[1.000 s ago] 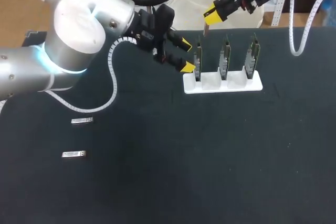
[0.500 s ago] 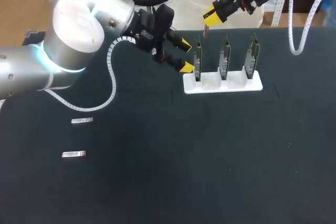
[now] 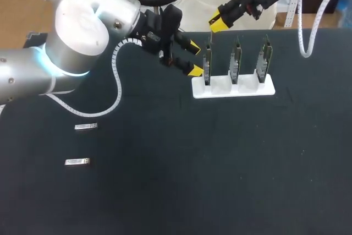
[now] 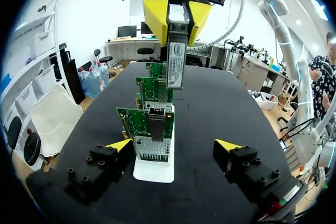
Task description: Pick up the optical module with the left hand, and insert it into the network port with the right hand.
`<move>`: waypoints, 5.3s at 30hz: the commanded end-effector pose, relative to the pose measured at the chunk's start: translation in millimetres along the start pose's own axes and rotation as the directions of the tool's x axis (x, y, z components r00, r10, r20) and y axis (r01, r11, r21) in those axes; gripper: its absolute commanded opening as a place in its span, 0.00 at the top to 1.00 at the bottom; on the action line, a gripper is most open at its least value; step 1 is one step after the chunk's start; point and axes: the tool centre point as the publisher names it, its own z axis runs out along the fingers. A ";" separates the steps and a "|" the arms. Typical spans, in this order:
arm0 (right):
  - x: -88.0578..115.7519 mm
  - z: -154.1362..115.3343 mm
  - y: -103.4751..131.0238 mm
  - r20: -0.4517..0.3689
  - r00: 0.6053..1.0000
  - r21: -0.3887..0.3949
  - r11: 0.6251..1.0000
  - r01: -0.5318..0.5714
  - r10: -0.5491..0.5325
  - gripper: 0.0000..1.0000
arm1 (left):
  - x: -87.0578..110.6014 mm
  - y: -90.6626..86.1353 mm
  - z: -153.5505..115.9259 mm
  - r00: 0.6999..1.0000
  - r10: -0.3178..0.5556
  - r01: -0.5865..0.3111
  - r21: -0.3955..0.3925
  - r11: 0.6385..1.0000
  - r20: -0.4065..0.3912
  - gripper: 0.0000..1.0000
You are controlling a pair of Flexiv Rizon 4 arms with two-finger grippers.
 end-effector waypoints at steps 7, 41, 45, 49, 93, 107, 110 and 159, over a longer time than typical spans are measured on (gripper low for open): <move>0.4 8.3 -0.8 -0.016 1.000 0.021 1.000 0.011 -0.011 1.00 | -0.7 1.5 0.5 1.000 -0.001 0.001 0.003 1.000 -0.004 0.00; 10.3 14.7 -9.3 0.004 0.999 0.026 0.999 -0.032 0.032 1.00 | -0.7 1.5 0.5 1.000 -0.001 0.001 0.003 1.000 -0.004 0.00; 10.7 14.8 -3.9 0.002 1.000 0.034 0.999 -0.031 0.031 1.00 | -0.7 1.5 0.5 1.000 -0.001 0.001 0.003 1.000 -0.004 0.00; 12.6 15.8 -2.3 -0.003 0.999 0.044 0.998 -0.037 0.037 1.00 | -0.7 1.5 0.5 1.000 -0.001 0.001 0.003 1.000 -0.004 0.00; 14.8 19.9 -13.9 -0.033 0.999 0.060 0.998 -0.012 0.014 1.00 | -0.7 1.5 0.5 1.000 -0.001 0.001 0.003 1.000 -0.004 0.00; 8.2 13.9 -15.2 -0.019 1.000 0.077 0.997 0.006 -0.004 1.00 | -0.7 1.5 0.5 1.000 -0.001 0.001 0.003 1.000 -0.004 0.00; 8.9 15.4 -15.6 -0.018 1.000 0.073 0.997 0.005 -0.004 1.00 | -0.7 1.5 0.5 1.000 -0.001 0.001 0.003 1.000 -0.004 0.00; 14.6 17.5 -16.7 0.008 1.000 0.042 0.999 -0.011 0.011 1.00 | -0.7 1.5 0.5 1.000 -0.001 0.001 0.003 1.000 -0.004 0.00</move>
